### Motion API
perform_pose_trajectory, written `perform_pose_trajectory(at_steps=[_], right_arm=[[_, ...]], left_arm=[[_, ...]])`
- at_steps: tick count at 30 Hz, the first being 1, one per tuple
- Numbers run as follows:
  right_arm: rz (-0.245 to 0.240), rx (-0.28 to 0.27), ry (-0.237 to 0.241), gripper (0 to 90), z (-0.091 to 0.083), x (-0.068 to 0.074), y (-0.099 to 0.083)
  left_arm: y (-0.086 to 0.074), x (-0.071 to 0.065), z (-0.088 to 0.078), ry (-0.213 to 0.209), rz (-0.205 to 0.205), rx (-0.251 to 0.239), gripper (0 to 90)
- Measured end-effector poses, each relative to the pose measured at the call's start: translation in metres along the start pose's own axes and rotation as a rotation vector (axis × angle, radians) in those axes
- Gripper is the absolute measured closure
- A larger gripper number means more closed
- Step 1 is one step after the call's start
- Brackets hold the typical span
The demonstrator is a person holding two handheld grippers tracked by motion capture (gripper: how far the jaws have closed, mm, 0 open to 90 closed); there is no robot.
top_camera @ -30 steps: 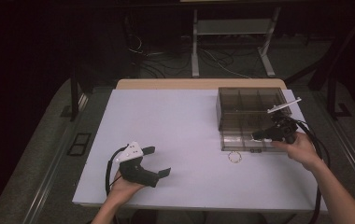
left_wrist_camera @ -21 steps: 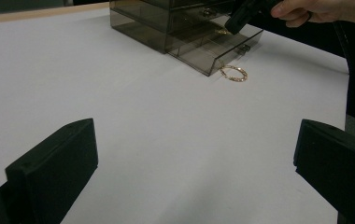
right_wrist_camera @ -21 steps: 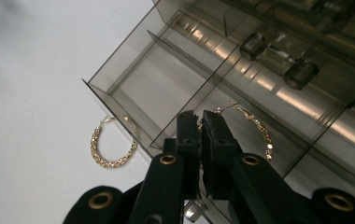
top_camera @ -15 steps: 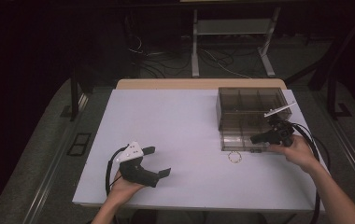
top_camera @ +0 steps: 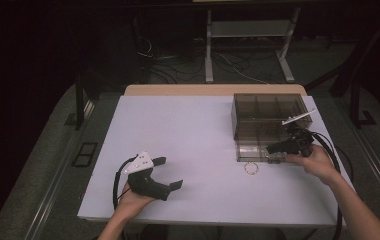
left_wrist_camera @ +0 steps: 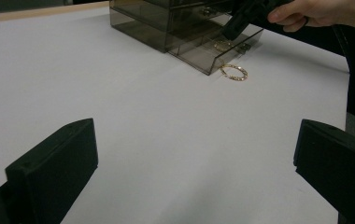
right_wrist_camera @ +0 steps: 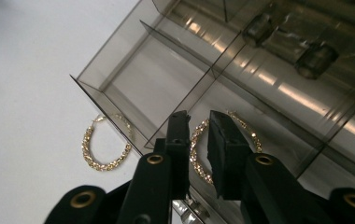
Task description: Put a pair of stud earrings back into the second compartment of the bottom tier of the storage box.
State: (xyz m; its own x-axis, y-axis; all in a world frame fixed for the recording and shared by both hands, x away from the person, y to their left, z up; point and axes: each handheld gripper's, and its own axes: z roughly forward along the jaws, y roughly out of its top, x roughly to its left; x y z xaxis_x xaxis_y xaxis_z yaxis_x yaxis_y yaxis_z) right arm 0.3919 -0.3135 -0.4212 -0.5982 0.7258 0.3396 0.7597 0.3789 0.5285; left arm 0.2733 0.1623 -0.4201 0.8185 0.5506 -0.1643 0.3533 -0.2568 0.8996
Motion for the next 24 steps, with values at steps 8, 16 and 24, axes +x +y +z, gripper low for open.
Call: perform_pose_trajectory(at_steps=[8, 16, 24], right_arm=[[0.01, -0.061, -0.022, 58.9, -0.012, 0.007, 0.002], [0.014, -0.1, -0.043, 31.1, -0.022, 0.016, 0.005], [-0.042, -0.111, -0.002, 9.5, -0.033, 0.032, 0.009]], left_arm=[[0.0, 0.0, 0.0, 0.0, -0.004, -0.004, 0.0], [0.0, 0.0, 0.0, -0.001, -0.003, -0.005, 0.0], [0.0, 0.0, 0.0, -0.001, -0.001, -0.004, 0.0]])
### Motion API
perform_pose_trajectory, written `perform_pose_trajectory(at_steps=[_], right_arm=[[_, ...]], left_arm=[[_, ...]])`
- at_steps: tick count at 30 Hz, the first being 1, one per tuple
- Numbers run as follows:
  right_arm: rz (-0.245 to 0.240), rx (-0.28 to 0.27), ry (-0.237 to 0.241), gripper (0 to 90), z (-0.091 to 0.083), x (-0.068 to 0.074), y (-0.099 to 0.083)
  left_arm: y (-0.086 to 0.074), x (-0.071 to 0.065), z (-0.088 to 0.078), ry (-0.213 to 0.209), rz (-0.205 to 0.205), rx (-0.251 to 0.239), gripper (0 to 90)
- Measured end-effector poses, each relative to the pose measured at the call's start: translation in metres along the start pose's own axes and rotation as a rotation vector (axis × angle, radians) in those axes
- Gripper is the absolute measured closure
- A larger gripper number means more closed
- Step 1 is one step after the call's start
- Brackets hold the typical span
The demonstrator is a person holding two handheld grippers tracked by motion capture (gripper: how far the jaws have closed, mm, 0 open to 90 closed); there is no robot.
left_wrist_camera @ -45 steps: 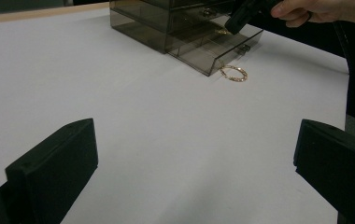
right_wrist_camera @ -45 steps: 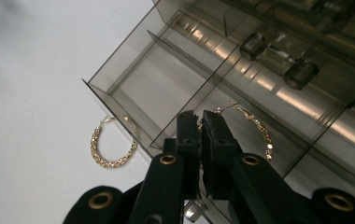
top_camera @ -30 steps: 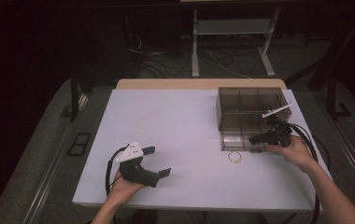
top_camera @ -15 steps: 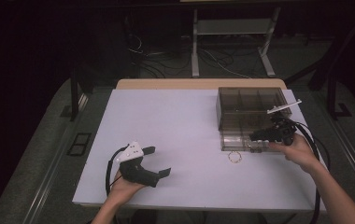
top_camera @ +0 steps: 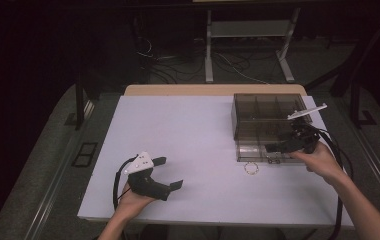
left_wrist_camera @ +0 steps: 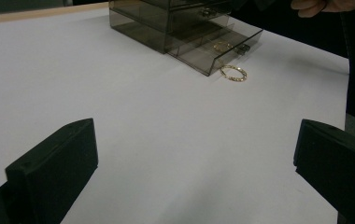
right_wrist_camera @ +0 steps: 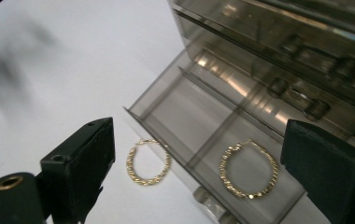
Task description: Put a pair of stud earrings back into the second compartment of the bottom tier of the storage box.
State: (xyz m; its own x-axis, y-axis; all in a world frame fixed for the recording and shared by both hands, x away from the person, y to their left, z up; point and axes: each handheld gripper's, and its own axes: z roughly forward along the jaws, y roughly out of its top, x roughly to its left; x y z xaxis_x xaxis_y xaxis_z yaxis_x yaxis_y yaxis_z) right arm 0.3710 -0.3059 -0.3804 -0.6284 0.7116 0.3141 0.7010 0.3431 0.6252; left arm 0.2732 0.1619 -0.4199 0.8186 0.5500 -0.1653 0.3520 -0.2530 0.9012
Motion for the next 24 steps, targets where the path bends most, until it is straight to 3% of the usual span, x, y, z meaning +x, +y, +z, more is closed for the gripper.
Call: perform_pose_trajectory(at_steps=[4, 24], right_arm=[[-0.036, 0.001, 0.025, 0.1, -0.002, 0.01, 0.003], [-0.227, 0.072, 0.082, 0.3, 0.015, 0.06, 0.006]], left_arm=[[0.0, 0.0, 0.0, 0.0, 0.0, -0.001, 0.0], [0.0, 0.0, -0.001, 0.002, 0.002, -0.005, 0.0]])
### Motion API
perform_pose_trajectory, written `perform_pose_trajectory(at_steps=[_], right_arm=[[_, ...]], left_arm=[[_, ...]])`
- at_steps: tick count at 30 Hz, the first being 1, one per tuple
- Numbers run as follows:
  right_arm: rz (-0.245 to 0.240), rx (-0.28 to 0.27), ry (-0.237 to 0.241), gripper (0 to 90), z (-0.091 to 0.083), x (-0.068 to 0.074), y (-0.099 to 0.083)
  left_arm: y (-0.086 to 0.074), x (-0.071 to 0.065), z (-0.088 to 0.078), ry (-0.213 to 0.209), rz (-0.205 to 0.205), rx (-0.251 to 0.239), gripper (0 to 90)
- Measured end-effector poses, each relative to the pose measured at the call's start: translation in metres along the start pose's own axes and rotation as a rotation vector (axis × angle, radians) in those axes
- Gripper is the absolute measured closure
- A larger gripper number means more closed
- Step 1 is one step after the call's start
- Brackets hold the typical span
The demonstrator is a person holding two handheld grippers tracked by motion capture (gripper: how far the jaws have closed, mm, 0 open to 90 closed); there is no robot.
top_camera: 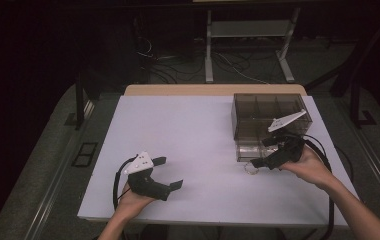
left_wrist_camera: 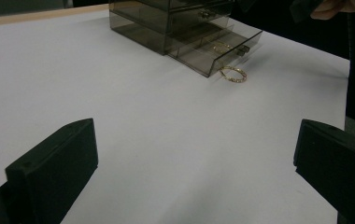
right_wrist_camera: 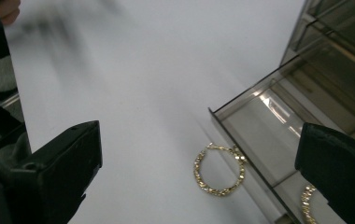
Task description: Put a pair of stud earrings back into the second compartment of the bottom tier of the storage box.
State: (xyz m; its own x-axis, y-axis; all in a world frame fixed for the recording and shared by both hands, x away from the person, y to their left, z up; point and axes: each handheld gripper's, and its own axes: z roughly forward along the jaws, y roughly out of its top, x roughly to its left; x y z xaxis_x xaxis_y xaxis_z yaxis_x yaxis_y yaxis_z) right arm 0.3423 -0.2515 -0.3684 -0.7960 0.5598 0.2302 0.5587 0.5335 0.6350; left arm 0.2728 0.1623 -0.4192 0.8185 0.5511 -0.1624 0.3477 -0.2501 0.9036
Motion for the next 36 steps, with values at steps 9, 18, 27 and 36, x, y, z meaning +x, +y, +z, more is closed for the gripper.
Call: perform_pose_trajectory(at_steps=[9, 18, 27, 36], right_arm=[[-0.058, 0.052, 0.007, 0.3, 0.015, 0.011, 0.001], [-0.077, 0.088, 0.024, 0.3, 0.027, 0.015, -0.003], [-0.102, 0.133, 0.046, 0.3, 0.04, 0.018, -0.008], [-0.153, 0.19, 0.042, 6.3, 0.051, 0.018, -0.016]], left_arm=[[0.0, 0.0, 0.0, 0.0, 0.0, 0.0, 0.0], [0.0, 0.0, 0.0, -0.001, 0.001, 0.001, 0.0], [0.0, 0.0, 0.0, -0.002, 0.002, 0.003, 0.0], [0.0, 0.0, 0.001, -0.003, 0.002, 0.003, 0.0]])
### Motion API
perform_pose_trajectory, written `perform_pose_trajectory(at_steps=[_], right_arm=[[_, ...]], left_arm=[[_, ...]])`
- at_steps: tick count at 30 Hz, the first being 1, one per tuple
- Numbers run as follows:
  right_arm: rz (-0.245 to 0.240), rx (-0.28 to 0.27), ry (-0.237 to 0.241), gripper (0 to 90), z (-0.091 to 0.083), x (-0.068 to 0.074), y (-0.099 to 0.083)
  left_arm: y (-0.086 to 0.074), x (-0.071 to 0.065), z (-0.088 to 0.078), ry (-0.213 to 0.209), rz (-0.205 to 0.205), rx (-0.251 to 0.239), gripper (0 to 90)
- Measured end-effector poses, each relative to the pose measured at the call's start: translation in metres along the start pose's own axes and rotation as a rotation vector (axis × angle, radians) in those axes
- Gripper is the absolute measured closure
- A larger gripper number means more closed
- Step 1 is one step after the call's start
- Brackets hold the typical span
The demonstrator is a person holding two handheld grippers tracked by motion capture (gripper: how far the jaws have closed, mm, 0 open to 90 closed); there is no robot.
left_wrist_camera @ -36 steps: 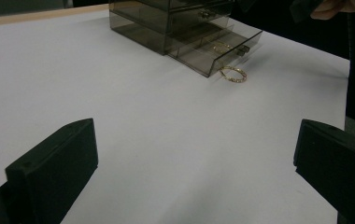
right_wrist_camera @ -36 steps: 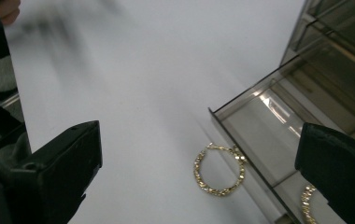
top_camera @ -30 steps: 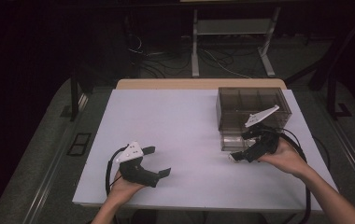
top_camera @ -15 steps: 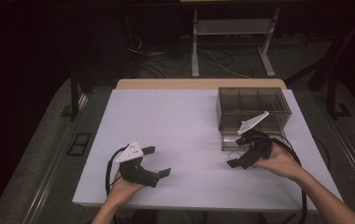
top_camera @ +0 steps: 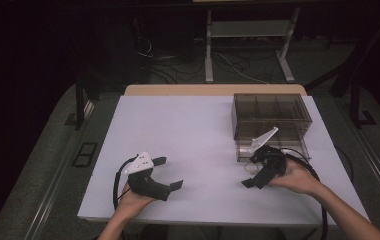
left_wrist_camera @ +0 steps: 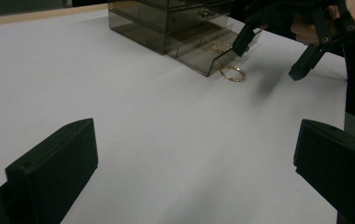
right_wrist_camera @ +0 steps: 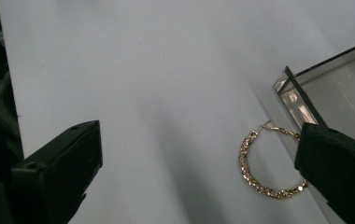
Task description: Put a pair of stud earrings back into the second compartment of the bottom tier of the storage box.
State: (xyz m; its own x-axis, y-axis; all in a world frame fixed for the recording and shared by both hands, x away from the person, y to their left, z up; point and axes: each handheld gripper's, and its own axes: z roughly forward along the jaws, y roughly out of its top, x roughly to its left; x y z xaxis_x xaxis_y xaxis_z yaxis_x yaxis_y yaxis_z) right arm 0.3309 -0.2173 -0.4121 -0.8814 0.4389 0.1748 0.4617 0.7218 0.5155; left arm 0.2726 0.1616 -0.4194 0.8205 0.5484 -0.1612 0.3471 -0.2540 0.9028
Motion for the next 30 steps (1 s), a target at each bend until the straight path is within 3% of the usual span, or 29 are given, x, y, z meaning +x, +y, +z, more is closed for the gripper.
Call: perform_pose_trajectory(at_steps=[9, 11, 20, 30], right_arm=[[0.018, 0.017, -0.043, 6.6, 0.005, -0.007, -0.008], [0.02, 0.014, -0.04, 16.6, 0.005, -0.008, -0.01], [0.022, -0.004, -0.042, 24.4, 0.006, -0.011, -0.014], [0.007, -0.012, -0.056, 44.7, 0.01, -0.011, -0.014]], left_arm=[[0.0, 0.0, 0.0, 0.0, 0.0, 0.001, 0.0], [0.0, 0.0, 0.0, 0.0, 0.0, 0.001, 0.0], [0.0, 0.0, 0.0, 0.0, 0.001, 0.003, 0.0], [0.0, 0.0, 0.0, -0.001, 0.002, 0.005, 0.0]])
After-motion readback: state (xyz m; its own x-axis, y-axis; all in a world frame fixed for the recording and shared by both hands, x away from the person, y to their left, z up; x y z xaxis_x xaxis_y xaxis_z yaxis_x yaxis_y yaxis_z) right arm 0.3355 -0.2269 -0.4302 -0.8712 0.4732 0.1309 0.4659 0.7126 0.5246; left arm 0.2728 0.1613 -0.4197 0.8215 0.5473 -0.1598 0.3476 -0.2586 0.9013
